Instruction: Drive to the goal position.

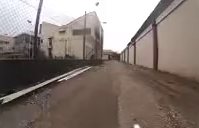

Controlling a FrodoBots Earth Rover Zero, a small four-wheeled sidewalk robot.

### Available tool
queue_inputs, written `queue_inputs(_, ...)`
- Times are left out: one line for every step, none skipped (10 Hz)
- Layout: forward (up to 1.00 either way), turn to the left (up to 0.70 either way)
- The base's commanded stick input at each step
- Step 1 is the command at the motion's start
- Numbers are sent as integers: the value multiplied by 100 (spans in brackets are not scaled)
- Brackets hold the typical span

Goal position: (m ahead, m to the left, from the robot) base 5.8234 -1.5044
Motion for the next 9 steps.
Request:
queue_inputs(70, -3)
queue_inputs(70, -6)
queue_inputs(70, -16)
queue_inputs(70, -28)
queue_inputs(70, -35)
queue_inputs(70, -35)
queue_inputs(70, 0)
queue_inputs(70, 0)
queue_inputs(70, 0)
